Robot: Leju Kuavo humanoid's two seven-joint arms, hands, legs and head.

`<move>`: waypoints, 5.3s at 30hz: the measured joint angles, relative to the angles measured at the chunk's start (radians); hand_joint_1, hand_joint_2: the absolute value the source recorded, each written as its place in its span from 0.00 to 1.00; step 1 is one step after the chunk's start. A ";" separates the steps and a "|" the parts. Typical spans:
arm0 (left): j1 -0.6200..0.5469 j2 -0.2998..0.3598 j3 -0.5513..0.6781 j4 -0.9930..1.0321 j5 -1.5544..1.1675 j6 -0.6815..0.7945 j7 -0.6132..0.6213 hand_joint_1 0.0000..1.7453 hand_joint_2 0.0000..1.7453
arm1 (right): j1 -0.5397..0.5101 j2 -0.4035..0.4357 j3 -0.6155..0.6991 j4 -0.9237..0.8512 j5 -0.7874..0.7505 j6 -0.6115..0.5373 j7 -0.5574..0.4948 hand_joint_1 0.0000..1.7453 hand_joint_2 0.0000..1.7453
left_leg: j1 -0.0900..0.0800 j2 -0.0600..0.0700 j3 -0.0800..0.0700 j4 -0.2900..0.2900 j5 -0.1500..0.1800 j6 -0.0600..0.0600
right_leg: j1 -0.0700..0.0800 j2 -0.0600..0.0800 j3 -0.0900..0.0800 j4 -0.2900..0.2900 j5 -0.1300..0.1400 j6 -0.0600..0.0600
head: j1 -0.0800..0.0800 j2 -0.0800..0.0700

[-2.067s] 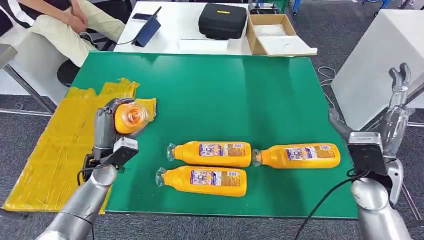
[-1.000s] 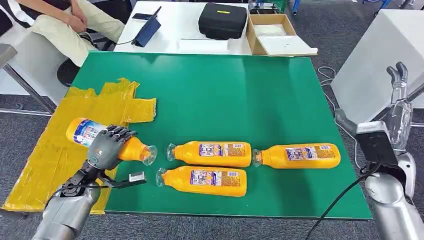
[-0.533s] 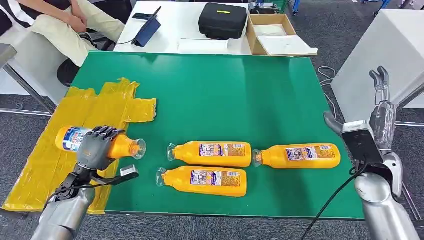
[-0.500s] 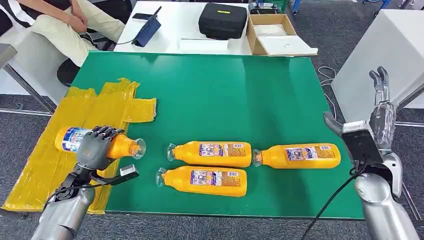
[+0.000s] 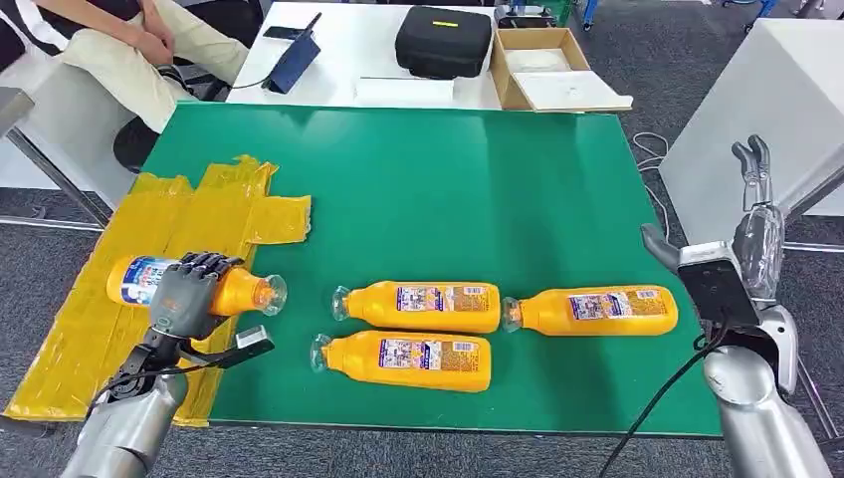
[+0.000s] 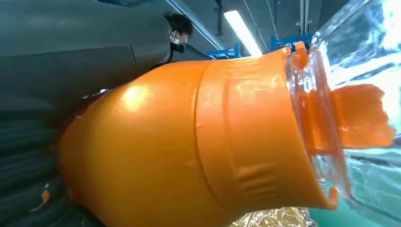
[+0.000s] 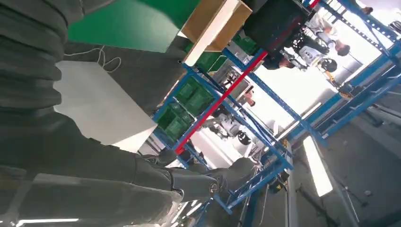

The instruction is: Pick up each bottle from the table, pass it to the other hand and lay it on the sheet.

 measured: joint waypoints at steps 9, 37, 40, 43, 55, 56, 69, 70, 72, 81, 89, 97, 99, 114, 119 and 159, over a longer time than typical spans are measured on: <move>-0.003 -0.002 0.001 0.018 -0.007 0.000 0.021 1.00 1.00 | 0.001 0.001 0.000 0.006 0.000 0.000 0.000 0.00 1.00 | 0.000 0.000 0.000 0.000 0.000 0.000 | 0.000 0.000 0.000 0.000 0.000 0.000 | 0.000 0.000; -0.019 0.022 -0.019 0.158 -0.132 0.001 0.243 1.00 1.00 | 0.012 0.035 0.026 0.043 0.009 0.019 0.003 0.00 1.00 | 0.000 0.000 0.000 0.000 0.000 0.000 | 0.000 0.000 0.000 0.000 0.000 0.000 | 0.000 0.000; -0.020 0.023 -0.021 0.164 -0.132 0.001 0.246 0.82 1.00 | 0.012 0.037 0.026 0.042 0.011 0.020 0.007 0.00 1.00 | 0.000 0.000 0.000 0.000 0.000 0.000 | 0.000 0.000 0.000 0.000 0.000 0.000 | 0.000 0.000; -0.025 0.024 -0.027 0.174 -0.137 0.001 0.259 0.00 1.00 | 0.012 0.039 0.026 0.042 0.019 0.022 0.012 0.00 1.00 | 0.000 0.000 0.000 0.000 0.000 0.000 | 0.000 0.000 0.000 0.000 0.000 0.000 | 0.000 0.000; -0.071 0.038 -0.074 0.246 -0.165 0.002 0.311 0.00 1.00 | 0.012 0.045 0.027 0.044 0.027 0.033 0.021 0.00 1.00 | 0.000 0.000 0.002 0.000 0.000 0.000 | 0.000 0.000 0.002 0.000 0.000 0.000 | 0.000 0.000; -0.072 0.039 -0.077 0.248 -0.167 0.002 0.311 0.00 1.00 | 0.012 0.045 0.027 0.044 0.029 0.033 0.021 0.00 1.00 | 0.000 0.000 0.002 0.000 0.000 0.000 | 0.000 0.000 0.002 0.000 0.000 0.000 | 0.000 0.000; -0.207 0.070 -0.156 0.363 -0.195 -0.231 0.352 0.00 1.00 | -0.062 0.045 0.042 0.072 0.060 0.056 0.023 0.00 1.00 | 0.000 -0.002 0.007 -0.001 0.003 -0.001 | 0.000 -0.003 0.008 0.000 0.002 -0.003 | 0.000 0.000; -0.224 0.078 -0.166 0.371 -0.195 -0.273 0.351 0.00 1.00 | -0.072 0.046 0.044 0.075 0.063 0.061 0.026 0.00 1.00 | 0.000 -0.002 0.008 -0.001 0.003 -0.001 | 0.000 -0.003 0.009 0.000 0.002 -0.003 | 0.000 0.000; -0.252 0.093 -0.184 0.374 -0.188 -0.333 0.346 0.00 1.00 | -0.082 0.050 0.047 0.078 0.071 0.063 0.031 0.00 1.00 | 0.002 -0.002 0.009 -0.001 0.004 -0.003 | 0.002 -0.003 0.009 0.000 0.003 -0.004 | 0.000 0.000; -0.343 0.176 -0.298 0.251 -0.111 -0.611 0.336 0.00 1.00 | -0.065 0.088 0.032 0.073 0.156 0.087 0.052 0.00 1.00 | 0.007 0.004 0.000 -0.001 0.009 -0.009 | 0.007 0.001 -0.002 0.000 0.010 -0.012 | 0.000 0.000; -0.422 0.238 -0.413 0.144 -0.030 -0.757 0.333 0.00 1.00 | -0.065 0.117 0.014 0.068 0.185 0.116 0.057 0.00 1.00 | 0.008 0.003 -0.003 -0.001 0.009 -0.009 | 0.008 0.001 -0.004 0.001 0.010 -0.012 | 0.000 0.000; -0.441 0.273 -0.478 0.064 0.019 -0.798 0.336 0.00 1.00 | -0.062 0.131 -0.003 0.046 0.196 0.125 0.067 0.00 1.00 | 0.007 0.003 -0.004 -0.001 0.009 -0.009 | 0.007 0.001 -0.005 0.001 0.010 -0.013 | 0.000 0.000; -0.441 0.277 -0.486 0.054 0.019 -0.799 0.338 0.00 1.00 | -0.061 0.134 -0.004 0.042 0.196 0.126 0.068 0.00 1.00 | 0.007 0.003 -0.004 -0.001 0.009 -0.009 | 0.007 0.001 -0.005 0.001 0.010 -0.013 | 0.000 0.000; -0.442 0.287 -0.519 0.034 0.021 -0.800 0.340 0.00 1.00 | -0.058 0.137 -0.008 0.035 0.196 0.126 0.070 0.00 1.00 | 0.007 0.003 -0.004 -0.001 0.009 -0.009 | 0.007 0.001 -0.006 0.001 0.010 -0.013 | 0.000 0.000; -0.442 0.288 -0.523 0.031 0.025 -0.800 0.340 0.00 1.00 | -0.058 0.137 -0.008 0.035 0.196 0.126 0.070 0.00 1.00 | 0.007 0.003 -0.004 -0.001 0.009 -0.009 | 0.007 0.001 -0.006 0.001 0.010 -0.013 | 0.000 0.000; -0.004 -0.122 -0.339 -0.533 1.129 -0.706 0.199 0.00 1.00 | -0.432 -0.304 0.362 0.213 0.179 0.737 0.140 0.00 1.00 | -0.002 -0.001 -0.013 0.000 0.012 0.002 | -0.001 -0.002 -0.011 -0.002 0.013 -0.001 | 0.000 0.000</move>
